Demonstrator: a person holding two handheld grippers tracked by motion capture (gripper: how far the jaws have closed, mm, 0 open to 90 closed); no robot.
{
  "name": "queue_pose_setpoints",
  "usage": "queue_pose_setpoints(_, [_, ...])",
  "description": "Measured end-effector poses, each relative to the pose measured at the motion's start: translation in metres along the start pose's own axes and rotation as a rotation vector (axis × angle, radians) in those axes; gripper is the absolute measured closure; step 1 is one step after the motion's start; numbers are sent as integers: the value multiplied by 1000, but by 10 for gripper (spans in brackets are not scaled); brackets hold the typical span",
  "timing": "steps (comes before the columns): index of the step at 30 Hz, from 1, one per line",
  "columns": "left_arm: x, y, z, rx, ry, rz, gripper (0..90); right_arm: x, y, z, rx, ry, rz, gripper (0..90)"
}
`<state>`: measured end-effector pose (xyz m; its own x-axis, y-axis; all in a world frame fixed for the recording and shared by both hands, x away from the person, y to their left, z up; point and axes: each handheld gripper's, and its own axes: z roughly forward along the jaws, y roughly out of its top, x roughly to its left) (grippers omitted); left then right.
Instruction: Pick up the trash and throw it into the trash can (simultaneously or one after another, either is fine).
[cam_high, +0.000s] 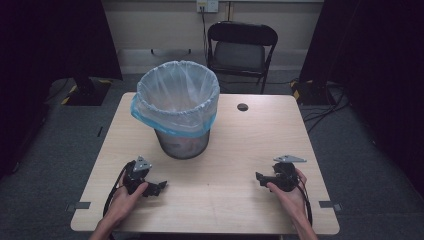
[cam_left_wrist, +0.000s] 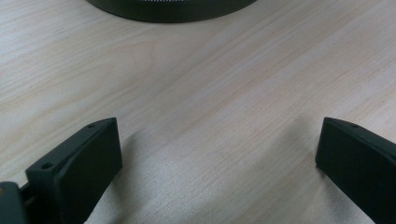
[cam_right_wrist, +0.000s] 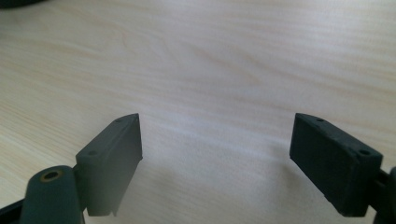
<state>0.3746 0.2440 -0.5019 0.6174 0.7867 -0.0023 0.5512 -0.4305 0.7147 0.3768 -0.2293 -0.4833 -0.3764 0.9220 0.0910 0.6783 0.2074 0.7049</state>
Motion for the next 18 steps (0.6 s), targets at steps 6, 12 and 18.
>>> queue_pose_setpoints(6, [0, 0, 0, 0, 0, 0, 0, 4, -7, 6, 10, -24, -13, 163])
queue_pose_setpoints(12, [0, 0, 0, 0, 0, 1, 0, 14, -13, 9, -12, -72, -73, 127])
queue_pose_setpoints(18, [0, 0, 0, 0, 1, 0, 0, 15, -16, 9, -38, -83, -67, 126])
